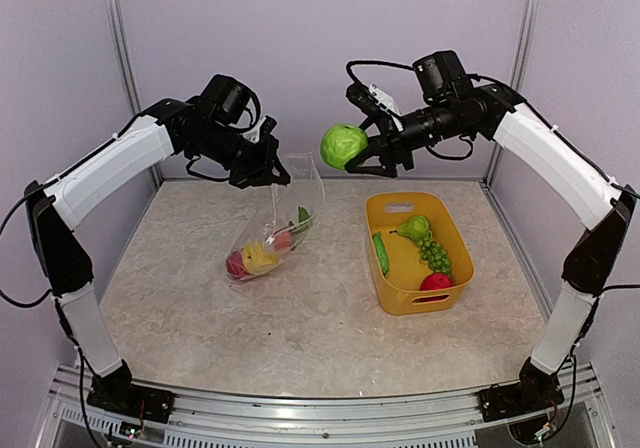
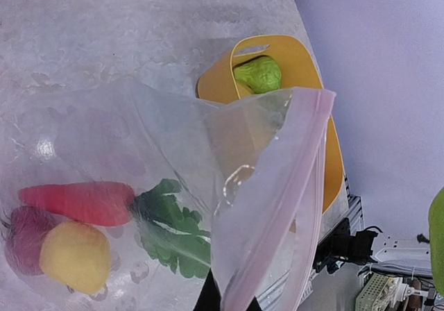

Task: Place the food in the zip-top bag and seal the zipper
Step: Place the fake fruit in the zipper food storage bag.

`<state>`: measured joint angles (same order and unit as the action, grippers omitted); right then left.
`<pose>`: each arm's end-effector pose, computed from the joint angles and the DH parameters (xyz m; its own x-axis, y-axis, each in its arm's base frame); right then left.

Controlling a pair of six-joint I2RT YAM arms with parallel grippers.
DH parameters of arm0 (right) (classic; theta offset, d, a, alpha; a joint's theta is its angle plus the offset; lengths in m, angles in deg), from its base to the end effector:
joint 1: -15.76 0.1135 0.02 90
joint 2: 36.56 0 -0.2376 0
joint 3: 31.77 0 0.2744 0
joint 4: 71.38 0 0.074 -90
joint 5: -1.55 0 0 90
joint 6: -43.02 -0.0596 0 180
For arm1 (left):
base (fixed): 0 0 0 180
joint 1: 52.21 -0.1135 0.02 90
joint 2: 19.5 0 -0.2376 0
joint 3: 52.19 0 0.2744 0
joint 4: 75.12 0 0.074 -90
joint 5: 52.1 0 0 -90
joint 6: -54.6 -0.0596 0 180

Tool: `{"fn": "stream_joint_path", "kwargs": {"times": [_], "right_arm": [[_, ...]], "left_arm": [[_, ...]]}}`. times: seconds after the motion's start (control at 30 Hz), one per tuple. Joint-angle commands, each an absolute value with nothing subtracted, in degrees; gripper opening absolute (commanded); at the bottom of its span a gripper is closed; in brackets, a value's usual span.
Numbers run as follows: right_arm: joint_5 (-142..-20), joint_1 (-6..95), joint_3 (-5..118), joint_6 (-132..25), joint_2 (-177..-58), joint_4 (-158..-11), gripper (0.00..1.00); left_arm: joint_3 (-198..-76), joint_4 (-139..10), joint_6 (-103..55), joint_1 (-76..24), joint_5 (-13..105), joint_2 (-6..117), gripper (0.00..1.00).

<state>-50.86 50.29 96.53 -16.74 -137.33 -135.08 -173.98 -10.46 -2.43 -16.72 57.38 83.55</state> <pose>0.3135 0.2599 0.4022 0.0105 -0.4772 -0.8787 -0.9834 0.1543 -0.0955 0.3337 -0.2624 0.3396 -0.8914 0.0055 -0.4533 0.2993 0.7580 -0.5796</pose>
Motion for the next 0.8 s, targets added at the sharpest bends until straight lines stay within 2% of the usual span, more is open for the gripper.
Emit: {"fn": "stream_joint_path", "kwargs": {"times": [0.0,0.27,0.3,0.4,0.47,0.6,0.73,0.77], "right_arm": [[-48.2,53.8,97.8,-21.1,-140.2,-130.1,0.53],[-49.7,57.2,94.2,-23.4,-143.6,-124.6,0.55],[-51.1,57.4,93.8,-23.8,-143.8,-123.7,0.59],[-57.2,58.2,93.6,-24.7,-144.9,-123.2,0.79],[-60.7,58.4,93.8,-25.9,-145.0,-122.8,0.89],[-63.2,58.3,94.0,-26.1,-143.8,-122.3,0.99],[-61.3,58.3,94.3,-25.0,-142.0,-123.5,0.99],[-60.1,58.3,93.9,-23.4,-141.1,-124.4,0.96]], "left_arm": [[-177.2,-9.6,-2.4,-15.9,57.3,84.6,0.00],[-178.3,-8.8,-2.2,-15.7,57.2,84.3,0.00],[-178.0,-8.8,-2.2,-15.7,57.0,84.1,0.00],[-177.2,-9.1,-2.1,-15.7,56.5,83.1,0.00],[-176.4,-9.4,-2.1,-15.7,56.4,82.6,0.00],[-175.8,-9.7,-2.3,-15.7,56.3,82.3,0.00],[-175.2,-10.3,-2.4,-15.8,56.4,82.1,0.00],[-175.1,-10.4,-2.4,-15.9,56.4,82.0,0.00]]}}
